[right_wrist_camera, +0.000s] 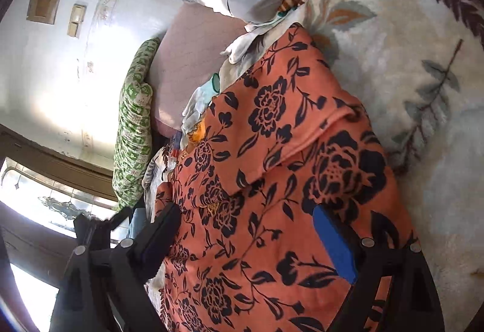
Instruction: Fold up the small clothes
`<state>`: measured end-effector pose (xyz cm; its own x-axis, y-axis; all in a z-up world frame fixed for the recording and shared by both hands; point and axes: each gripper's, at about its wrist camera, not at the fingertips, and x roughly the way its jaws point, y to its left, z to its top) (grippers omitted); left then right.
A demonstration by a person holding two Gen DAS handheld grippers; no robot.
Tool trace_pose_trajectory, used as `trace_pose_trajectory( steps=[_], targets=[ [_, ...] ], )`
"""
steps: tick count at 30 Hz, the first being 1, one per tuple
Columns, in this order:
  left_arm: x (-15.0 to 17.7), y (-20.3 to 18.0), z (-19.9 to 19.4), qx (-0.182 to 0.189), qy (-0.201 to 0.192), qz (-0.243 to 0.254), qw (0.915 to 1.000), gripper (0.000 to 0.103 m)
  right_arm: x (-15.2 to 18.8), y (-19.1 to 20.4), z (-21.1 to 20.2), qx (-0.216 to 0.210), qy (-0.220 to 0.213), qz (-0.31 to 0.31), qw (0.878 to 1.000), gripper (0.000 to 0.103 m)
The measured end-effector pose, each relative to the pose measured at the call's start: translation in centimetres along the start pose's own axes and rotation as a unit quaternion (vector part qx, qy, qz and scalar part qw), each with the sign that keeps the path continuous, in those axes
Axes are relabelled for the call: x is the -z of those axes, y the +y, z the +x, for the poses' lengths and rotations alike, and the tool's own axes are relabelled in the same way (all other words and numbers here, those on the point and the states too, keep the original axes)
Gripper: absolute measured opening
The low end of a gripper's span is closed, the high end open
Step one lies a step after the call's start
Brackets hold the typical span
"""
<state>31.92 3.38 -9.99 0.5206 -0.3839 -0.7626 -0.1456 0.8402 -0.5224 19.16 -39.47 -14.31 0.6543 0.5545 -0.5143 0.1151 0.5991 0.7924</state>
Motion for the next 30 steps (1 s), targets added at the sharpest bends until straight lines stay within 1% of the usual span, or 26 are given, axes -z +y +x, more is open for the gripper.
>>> trace_pose_trajectory(
  steps=[2,4,5,7,9,10,12,13,15,17,18,19,21,22,23,24,25,26,27,28,29,30],
  targets=[
    [-0.9,0.6,2.0,-0.019,0.007,-0.024,0.9995,0.103,0.7,-0.9,0.1,-0.004,-0.002,-0.009,1.0,0.091],
    [-1.2,1.3,3.1,-0.035,0.004,-0.042,0.9985,0.103,1.1,-1.5,0.4,-0.009,-0.004,-0.019,1.0,0.091],
    [-1.2,1.5,3.5,-0.034,0.009,-0.043,0.9985,0.103,1.2,-1.4,0.6,-0.009,-0.003,-0.027,1.0,0.091],
    [-1.4,1.5,4.4,-0.045,0.017,-0.033,0.9983,0.103,1.2,-1.0,0.9,-0.016,0.001,-0.043,0.999,0.091],
    [-1.5,1.6,5.1,-0.048,0.019,-0.035,0.9981,0.103,1.2,-1.3,1.4,-0.023,0.003,-0.041,0.999,0.091],
    [-1.5,1.7,5.1,-0.046,0.015,-0.042,0.9979,0.101,1.2,-1.5,1.4,-0.025,0.004,-0.038,0.999,0.091],
    [-1.6,1.7,5.2,-0.048,0.011,-0.046,0.9977,0.079,1.1,-1.5,1.3,-0.031,0.001,-0.035,0.999,0.091],
    [-1.8,1.6,5.5,-0.065,0.017,-0.041,0.9969,0.049,1.0,-1.6,1.2,-0.034,0.001,-0.032,0.999,0.091],
    [-2.1,1.7,5.9,-0.111,0.03,-0.032,0.9928,0.008,1.0,-1.7,1.2,-0.037,0.0,-0.029,0.999,0.091],
    [-2.1,1.7,5.2,-0.132,0.023,-0.027,0.9906,0.009,1.0,-1.6,1.3,-0.035,0.0,-0.031,0.999,0.091],
    [-2.1,1.2,4.6,-0.151,0.01,-0.015,0.9884,0.008,1.1,-1.6,1.3,-0.034,0.0,-0.032,0.999,0.091],
    [-1.9,0.5,3.6,-0.167,-0.007,0.001,0.986,0.008,1.1,-1.6,1.4,-0.033,0.0,-0.034,0.999,0.091],
    [-1.1,-1.2,0.9,-0.182,-0.055,0.032,0.9813,0.008,1.2,-1.5,1.6,-0.03,0.0,-0.037,0.999,0.091],
    [-0.4,-2.0,-0.4,-0.192,-0.082,0.051,0.9767,0.008,1.2,-1.4,1.6,-0.028,0.0,-0.039,0.999,0.091],
    [0.3,-2.4,-1.0,-0.202,-0.097,0.064,0.9725,0.009,1.3,-1.4,1.6,-0.028,0.0,-0.04,0.999,0.091],
    [0.7,-2.5,-0.6,-0.21,-0.089,0.074,0.9708,0.009,1.3,-1.4,1.6,-0.027,-0.001,-0.04,0.999,0.091],
    [0.8,-2.1,0.6,-0.213,-0.063,0.081,0.9716,0.01,1.3,-1.4,1.7,-0.025,-0.001,-0.04,0.999,0.091],
    [0.8,-1.3,2.1,-0.218,-0.036,0.076,0.9722,0.013,1.3,-1.3,1.8,-0.022,-0.001,-0.042,0.999,0.091],
    [0.8,-0.1,3.8,-0.232,-0.005,0.066,0.9704,0.02,1.4,-1.2,1.9,-0.02,0.0,-0.045,0.999,0.091],
    [1.0,1.1,5.3,-0.242,0.029,0.056,0.9682,0.029,1.4,-1.1,1.9,-0.018,0.0,-0.049,0.999,0.091],
    [1.2,1.5,5.0,-0.231,0.006,0.056,0.9713,0.029,1.4,-1.1,1.9,-0.016,0.002,-0.052,0.999,0.091],
    [1.2,1.3,4.5,-0.231,-0.002,0.062,0.9709,0.03,1.4,-1.0,1.9,-0.016,0.002,-0.053,0.998,0.091]
  ],
)
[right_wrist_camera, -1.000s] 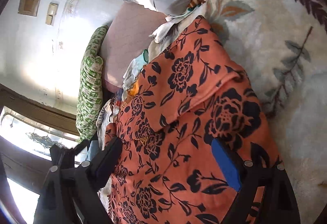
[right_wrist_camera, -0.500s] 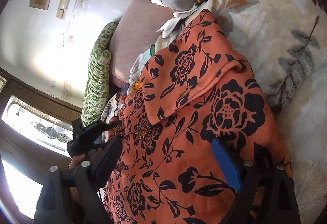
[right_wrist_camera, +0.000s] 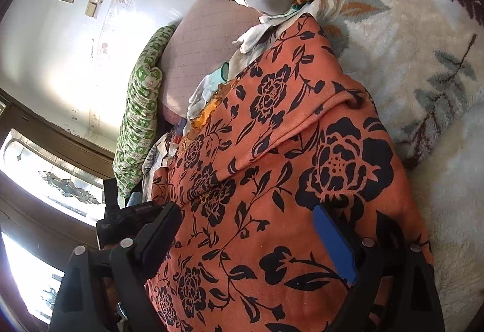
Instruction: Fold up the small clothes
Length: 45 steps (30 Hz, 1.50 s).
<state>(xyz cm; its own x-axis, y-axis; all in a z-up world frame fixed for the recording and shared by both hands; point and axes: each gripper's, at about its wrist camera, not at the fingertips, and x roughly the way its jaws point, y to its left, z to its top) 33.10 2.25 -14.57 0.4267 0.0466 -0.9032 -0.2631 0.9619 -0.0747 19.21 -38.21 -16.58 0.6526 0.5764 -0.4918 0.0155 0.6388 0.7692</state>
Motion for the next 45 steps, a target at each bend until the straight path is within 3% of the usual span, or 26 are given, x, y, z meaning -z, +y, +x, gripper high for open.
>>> trace_pose_trajectory(
  steps=[2,4,5,7,9,13,16,18,19,20,21,24,26,28,30,31,32,36,39,40,42,43,44,45],
  targets=[
    [-0.1,0.0,-0.7,0.005,0.01,0.003,0.9999,0.03,-0.2,0.0,-0.2,-0.002,0.002,0.009,1.0,0.091],
    [-0.3,0.2,-2.0,0.014,-0.019,0.005,0.9997,0.031,-0.8,0.2,-1.1,-0.013,-0.007,0.03,0.999,0.091],
    [-0.2,-0.2,-2.1,0.0,-0.027,0.016,0.9995,0.031,-1.3,0.3,-1.8,-0.025,-0.018,0.036,0.999,0.091],
    [-0.2,0.3,-0.7,-0.003,0.01,0.019,0.9998,0.034,-2.8,0.5,-2.6,-0.036,-0.04,0.046,0.998,0.094],
    [-0.4,0.2,-0.4,-0.005,0.004,0.027,0.9996,0.034,-4.8,-0.5,-2.2,-0.037,-0.04,0.093,0.994,0.095],
    [-0.6,0.3,-0.5,-0.007,0.004,0.038,0.9992,0.035,-7.1,-4.9,0.2,-0.067,-0.031,0.23,0.97,0.096],
    [-0.6,0.2,-0.7,-0.003,0.006,0.04,0.9992,0.035,-8.1,-5.7,1.1,-0.067,-0.029,0.26,0.963,0.096],
    [-0.8,0.4,-0.7,-0.001,0.006,0.041,0.9991,0.035,-8.5,-6.2,0.7,-0.058,-0.038,0.281,0.957,0.086],
    [-0.6,0.1,-0.7,0.0,0.005,0.042,0.9991,0.035,-8.8,-6.1,0.0,-0.047,-0.055,0.274,0.959,0.064],
    [-0.4,-0.1,-0.7,0.002,0.005,0.043,0.9991,0.035,-9.1,-5.8,-0.8,-0.027,-0.071,0.256,0.964,0.035],
    [-0.3,-0.2,-0.8,0.002,0.002,0.046,0.999,0.034,-9.4,-5.5,-1.4,0.002,-0.08,0.241,0.967,0.025],
    [0.3,-0.5,-0.7,-0.009,-0.004,0.05,0.9987,0.03,-9.4,-6.0,-0.8,0.088,-0.067,0.218,0.97,0.023],
    [0.3,-0.5,-0.7,-0.01,-0.004,0.053,0.9985,0.03,-8.9,-6.8,0.3,0.096,-0.029,0.21,0.973,0.018],
    [0.2,-0.3,-1.0,-0.002,0.003,0.049,0.9988,0.03,-8.9,-6.3,-0.7,0.095,-0.029,0.21,0.973,0.024],
    [0.2,0.3,-2.0,0.017,0.003,0.04,0.999,0.03,-8.9,-5.2,-1.5,0.111,-0.017,0.206,0.972,0.038],
    [0.3,0.8,-3.0,0.027,-0.01,0.038,0.9989,0.03,-9.0,-4.4,-2.0,0.111,-0.014,0.196,0.974,0.065],
    [0.6,1.5,-4.2,0.036,-0.031,0.035,0.9983,0.031,-9.0,-3.3,-2.6,0.11,-0.018,0.184,0.977,0.075],
    [1.8,7.3,-8.8,0.034,-0.108,-0.02,0.9934,0.06,-9.5,2.1,-3.6,0.08,-0.038,0.107,0.99,0.075],
    [2.5,13.6,-10.2,0.024,-0.138,-0.101,0.9851,0.065,-10.4,3.9,-1.3,0.029,-0.028,0.064,0.997,0.078],
    [2.6,15.9,-10.0,0.024,-0.135,-0.135,0.9814,0.066,-10.6,3.3,0.1,0.025,-0.019,0.061,0.998,0.083],
    [2.6,20.4,-8.6,0.034,-0.101,-0.207,0.9724,0.066,-10.2,-0.4,4.1,0.119,0.044,0.086,0.988,0.082],
    [2.7,22.6,-8.0,0.045,-0.086,-0.241,0.9656,0.066,-9.6,-1.8,4.5,0.109,0.043,0.109,0.987,0.081],
    [2.9,24.5,-7.5,0.057,-0.081,-0.268,0.9584,0.066,-9.4,-1.0,3.2,0.094,0.006,0.098,0.991,0.081],
    [3.1,26.5,-7.2,0.062,-0.084,-0.295,0.9498,0.066,-9.3,-0.1,2.5,0.098,0.009,0.09,0.991,0.082]
  ],
)
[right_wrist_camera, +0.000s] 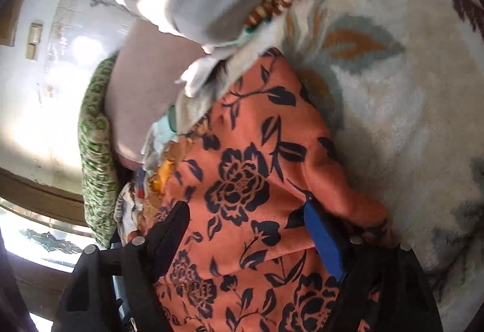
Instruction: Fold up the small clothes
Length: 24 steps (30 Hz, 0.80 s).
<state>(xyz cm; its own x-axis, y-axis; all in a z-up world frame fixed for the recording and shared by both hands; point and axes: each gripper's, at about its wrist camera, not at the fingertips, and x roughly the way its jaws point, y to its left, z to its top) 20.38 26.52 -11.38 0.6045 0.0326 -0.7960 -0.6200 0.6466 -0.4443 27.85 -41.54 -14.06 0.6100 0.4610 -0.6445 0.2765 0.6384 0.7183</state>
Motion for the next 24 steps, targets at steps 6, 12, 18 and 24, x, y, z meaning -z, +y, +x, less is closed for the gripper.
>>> trace_pose_trajectory(
  steps=[6,12,18,24],
  targets=[
    [-3.3,6.2,2.0,0.068,0.021,-0.116,0.9907,0.066,5.6,3.5,-4.7,0.017,-0.006,-0.092,0.996,0.083],
    [-4.2,8.6,3.7,0.111,0.036,-0.187,0.9754,0.066,10.9,2.7,-4.7,0.021,0.024,-0.104,0.994,0.083],
    [-5.3,8.3,3.9,0.066,0.017,-0.177,0.9818,0.049,11.4,2.1,-4.3,0.017,0.029,-0.097,0.995,0.083],
    [-6.5,4.5,3.4,0.002,0.017,-0.102,0.9947,0.003,11.1,1.2,-4.6,0.014,0.037,-0.091,0.995,0.083]
  ],
)
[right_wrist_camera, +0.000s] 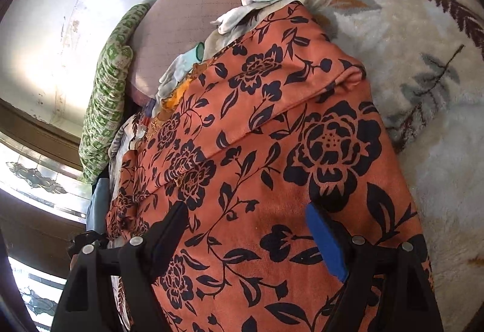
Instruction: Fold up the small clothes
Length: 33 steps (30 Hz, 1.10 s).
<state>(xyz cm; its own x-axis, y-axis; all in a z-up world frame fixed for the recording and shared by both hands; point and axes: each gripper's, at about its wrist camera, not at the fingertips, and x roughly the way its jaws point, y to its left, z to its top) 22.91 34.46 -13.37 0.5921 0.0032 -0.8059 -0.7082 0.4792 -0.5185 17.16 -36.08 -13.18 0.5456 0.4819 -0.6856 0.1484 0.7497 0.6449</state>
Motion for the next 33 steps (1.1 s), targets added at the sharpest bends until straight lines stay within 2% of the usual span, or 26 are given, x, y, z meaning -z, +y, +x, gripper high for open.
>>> trace_pose_trajectory(
  steps=[2,5,7,9,12,14,17,19,21,22,23,24,25,26,28,29,31,33],
  targets=[
    [1.0,-4.4,-3.0,0.008,-0.041,0.066,0.9969,0.003,-0.1,-0.3,-0.8,-0.005,-0.013,-0.003,1.0,0.083],
    [4.2,-12.6,-7.8,0.046,-0.088,0.167,0.9809,0.003,-0.3,-0.9,-1.5,-0.009,-0.034,-0.012,0.999,0.083],
    [7.9,-18.3,-10.6,0.085,-0.108,0.232,0.963,0.003,-0.3,-1.5,-1.8,-0.023,-0.046,-0.01,0.999,0.083],
    [12.5,-23.8,-12.8,0.121,-0.126,0.298,0.9385,0.003,-0.2,-2.2,-2.2,-0.034,-0.059,-0.002,0.998,0.083],
    [20.4,-30.4,-13.7,0.168,-0.118,0.383,0.9007,0.003,-0.7,-3.0,-3.1,-0.057,-0.07,0.006,0.996,0.083],
    [25.7,-33.5,-12.7,0.183,-0.101,0.428,0.8794,0.004,-1.1,-3.6,-3.7,-0.068,-0.081,0.015,0.994,0.083],
    [33.1,-36.3,-9.3,0.186,-0.065,0.481,0.8545,0.004,-1.6,-4.6,-4.0,-0.074,-0.089,0.035,0.993,0.083],
    [37.6,-37.2,-5.7,0.174,-0.035,0.505,0.8445,0.007,-1.7,-5.1,-4.1,-0.078,-0.092,0.045,0.992,0.083],
    [41.9,-37.5,-1.1,0.15,0.035,0.547,0.8231,0.045,-2.0,-5.2,-4.1,-0.077,-0.097,0.047,0.991,0.083],
    [43.4,-37.1,1.4,0.13,0.081,0.559,0.8152,0.076,-2.1,-5.3,-4.0,-0.075,-0.097,0.047,0.991,0.083],
    [44.5,-36.5,3.7,0.107,0.132,0.56,0.8109,0.079,-2.1,-5.3,-3.8,-0.072,-0.096,0.049,0.992,0.083],
    [45.2,-35.2,4.8,0.09,0.17,0.553,0.8111,0.079,-2.2,-5.5,-3.6,-0.069,-0.095,0.051,0.992,0.083],
    [44.6,-34.2,5.3,0.088,0.184,0.539,0.8174,0.079,-2.1,-5.6,-3.4,-0.067,-0.093,0.052,0.992,0.083],
    [43.7,-33.0,4.7,0.1,0.182,0.523,0.8263,0.079,-2.2,-5.7,-3.3,-0.065,-0.092,0.053,0.992,0.083],
    [41.0,-31.0,2.5,0.127,0.178,0.503,0.8363,0.079,-2.1,-5.7,-3.1,-0.063,-0.094,0.052,0.992,0.083],
    [39.2,-30.1,1.2,0.139,0.167,0.496,0.8407,0.079,-2.1,-5.5,-3.1,-0.059,-0.095,0.048,0.993,0.083],
    [35.3,-27.6,-1.6,0.141,0.117,0.491,0.8519,0.079,-1.9,-5.1,-3.0,-0.054,-0.094,0.038,0.993,0.083],
    [31.2,-25.2,-3.1,0.112,0.052,0.487,0.8646,0.082,-1.8,-4.8,-2.9,-0.065,-0.084,0.043,0.993,0.083]
  ],
)
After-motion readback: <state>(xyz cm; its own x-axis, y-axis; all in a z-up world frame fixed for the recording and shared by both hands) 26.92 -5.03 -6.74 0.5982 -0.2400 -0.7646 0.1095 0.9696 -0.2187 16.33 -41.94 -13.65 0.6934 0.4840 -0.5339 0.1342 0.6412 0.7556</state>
